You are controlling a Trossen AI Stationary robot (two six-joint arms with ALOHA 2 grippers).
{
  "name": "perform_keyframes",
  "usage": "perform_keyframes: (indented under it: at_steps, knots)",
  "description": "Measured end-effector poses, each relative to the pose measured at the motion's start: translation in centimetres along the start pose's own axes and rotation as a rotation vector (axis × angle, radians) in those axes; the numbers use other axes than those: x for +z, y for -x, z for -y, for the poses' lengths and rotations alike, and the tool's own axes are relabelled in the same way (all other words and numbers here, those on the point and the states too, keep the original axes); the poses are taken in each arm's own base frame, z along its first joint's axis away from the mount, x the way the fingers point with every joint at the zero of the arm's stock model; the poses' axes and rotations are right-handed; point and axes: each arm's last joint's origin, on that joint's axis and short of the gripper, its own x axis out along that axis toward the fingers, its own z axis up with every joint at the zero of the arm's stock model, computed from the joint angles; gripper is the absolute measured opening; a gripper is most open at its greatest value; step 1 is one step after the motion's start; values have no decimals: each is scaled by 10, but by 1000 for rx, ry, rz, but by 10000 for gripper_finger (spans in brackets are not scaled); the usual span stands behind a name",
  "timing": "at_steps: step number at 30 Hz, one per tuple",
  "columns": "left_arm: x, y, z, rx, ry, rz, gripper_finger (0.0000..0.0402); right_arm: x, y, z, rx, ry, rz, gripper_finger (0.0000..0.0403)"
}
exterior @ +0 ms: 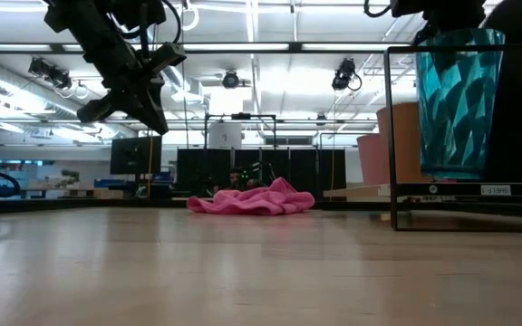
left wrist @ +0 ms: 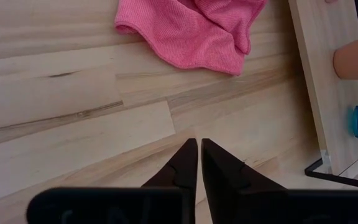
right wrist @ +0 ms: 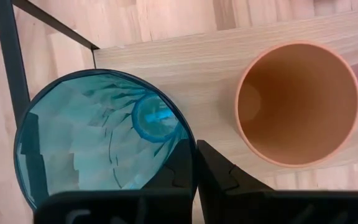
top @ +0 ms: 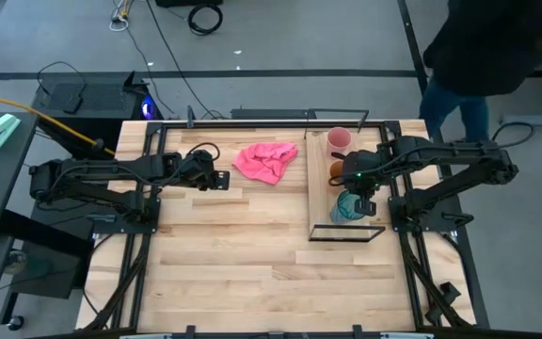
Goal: Stack small to large cups/mugs on shelf
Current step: Put the blue cup on the shelf
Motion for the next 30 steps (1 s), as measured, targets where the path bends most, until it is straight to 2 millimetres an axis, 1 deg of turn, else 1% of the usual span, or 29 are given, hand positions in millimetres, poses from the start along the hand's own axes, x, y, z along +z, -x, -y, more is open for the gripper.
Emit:
perform_keyframes:
  at_steps: [6, 15, 25, 30]
  knots:
    - [0, 0, 0, 0, 0, 0, 24, 1, -1, 0, -8, 0, -3, 7]
    - [0, 0, 0, -2, 0, 0, 35, 5, -6, -1, -14, 7, -13, 7]
    - [0, 0, 0, -1, -1, 0, 24, 6, -6, 3, -24, -10, -17, 14]
    - [0, 0, 0, -1, -4, 0, 27, 6, -6, 4, -26, -8, -18, 15]
